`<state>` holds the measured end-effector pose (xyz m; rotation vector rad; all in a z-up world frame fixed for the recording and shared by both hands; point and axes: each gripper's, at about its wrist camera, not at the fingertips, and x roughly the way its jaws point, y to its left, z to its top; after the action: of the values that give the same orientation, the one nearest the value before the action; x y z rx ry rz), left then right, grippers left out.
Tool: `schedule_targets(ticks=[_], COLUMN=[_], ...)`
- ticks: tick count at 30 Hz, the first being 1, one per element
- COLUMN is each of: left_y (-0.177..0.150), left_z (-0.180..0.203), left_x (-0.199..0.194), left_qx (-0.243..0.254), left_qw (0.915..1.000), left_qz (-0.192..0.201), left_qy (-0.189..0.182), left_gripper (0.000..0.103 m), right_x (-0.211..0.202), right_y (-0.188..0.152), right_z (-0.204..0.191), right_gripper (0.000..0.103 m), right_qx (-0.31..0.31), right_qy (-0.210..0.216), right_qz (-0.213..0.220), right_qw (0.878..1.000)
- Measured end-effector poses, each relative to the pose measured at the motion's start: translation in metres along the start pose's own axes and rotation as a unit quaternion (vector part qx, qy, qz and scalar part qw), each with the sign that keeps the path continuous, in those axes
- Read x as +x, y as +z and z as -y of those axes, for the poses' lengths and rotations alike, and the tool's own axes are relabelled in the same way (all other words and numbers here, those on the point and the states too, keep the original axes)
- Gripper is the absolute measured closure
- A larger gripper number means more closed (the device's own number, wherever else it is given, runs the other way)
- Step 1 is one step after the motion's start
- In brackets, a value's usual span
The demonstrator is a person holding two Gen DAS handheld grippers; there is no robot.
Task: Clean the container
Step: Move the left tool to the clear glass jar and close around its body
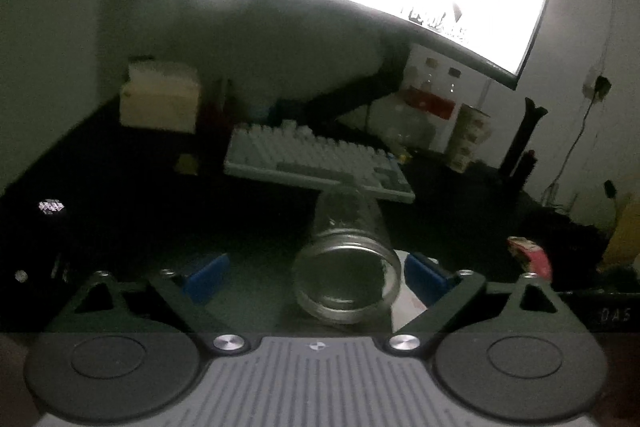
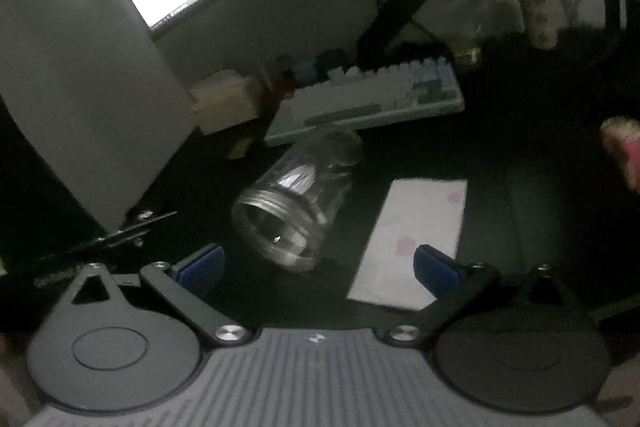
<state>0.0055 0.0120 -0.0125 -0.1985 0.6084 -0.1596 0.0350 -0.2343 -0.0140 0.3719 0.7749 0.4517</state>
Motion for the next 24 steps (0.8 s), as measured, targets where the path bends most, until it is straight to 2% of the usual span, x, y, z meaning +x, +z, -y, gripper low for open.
schedule_targets(ticks=[1, 5, 7, 9, 10, 12, 13, 14, 15, 16, 17, 20, 22, 24], left_y=[-0.001, -0.003, -0.004, -0.006, -0.007, -0.006, -0.006, -0.006, -0.007, -0.008, -0.008, -0.011, -0.012, -0.011], left_z=[0.000, 0.010, 0.016, 0.019, 0.019, 0.018, 0.017, 0.015, 0.014, 0.013, 0.013, 0.016, 0.018, 0.017], left_x=[0.001, -0.002, -0.004, -0.004, -0.002, 0.003, 0.007, 0.011, 0.015, 0.019, 0.023, 0.028, 0.030, 0.033], left_qx=[-0.002, 0.039, 0.045, 0.054, 0.055, 0.045, 0.039, 0.033, 0.028, 0.028, 0.033, 0.044, 0.049, 0.048], left_qw=[1.0000, 0.9990, 0.9983, 0.9978, 0.9975, 0.9980, 0.9982, 0.9984, 0.9984, 0.9980, 0.9975, 0.9977, 0.9982, 0.9983], left_qz=[-0.007, 0.005, 0.020, 0.024, 0.026, 0.012, 0.003, -0.007, -0.019, -0.029, -0.040, -0.040, -0.033, -0.032], left_qy=[-0.001, -0.021, -0.030, -0.031, -0.035, -0.042, -0.045, -0.045, -0.046, -0.048, -0.048, -0.033, -0.014, -0.008], left_gripper=[0.016, 0.016, 0.016, 0.019, 0.024, 0.029, 0.037, 0.039, 0.041, 0.055, 0.065, 0.065, 0.064, 0.064], right_x=[0.001, 0.002, 0.011, 0.012, 0.011, 0.016, 0.016, 0.015, 0.016, 0.015, 0.015, 0.023, 0.028, 0.036], right_y=[0.003, 0.013, 0.011, 0.014, 0.015, 0.005, 0.004, 0.002, 0.002, 0.001, 0.001, 0.003, 0.003, 0.003], right_z=[0.004, 0.023, 0.031, 0.026, 0.021, 0.019, 0.016, 0.014, 0.013, 0.012, 0.012, 0.016, 0.024, 0.031], right_gripper=[0.001, 0.005, 0.013, 0.021, 0.022, 0.033, 0.034, 0.034, 0.038, 0.043, 0.045, 0.042, 0.037, 0.036], right_qx=[0.018, 0.089, 0.098, 0.077, 0.061, 0.009, -0.006, -0.021, -0.029, -0.037, -0.043, -0.042, -0.030, -0.022], right_qy=[0.000, 0.014, 0.010, 0.010, 0.006, -0.014, -0.018, -0.022, -0.021, -0.017, -0.020, -0.055, -0.063, -0.075], right_qz=[-0.009, -0.005, -0.030, -0.037, -0.036, -0.008, 0.002, 0.013, 0.018, 0.025, 0.028, 0.023, 0.016, 0.010], right_qw=[1.000, 0.996, 0.995, 0.996, 0.997, 1.000, 1.000, 0.999, 0.999, 0.999, 0.998, 0.997, 0.997, 0.997])
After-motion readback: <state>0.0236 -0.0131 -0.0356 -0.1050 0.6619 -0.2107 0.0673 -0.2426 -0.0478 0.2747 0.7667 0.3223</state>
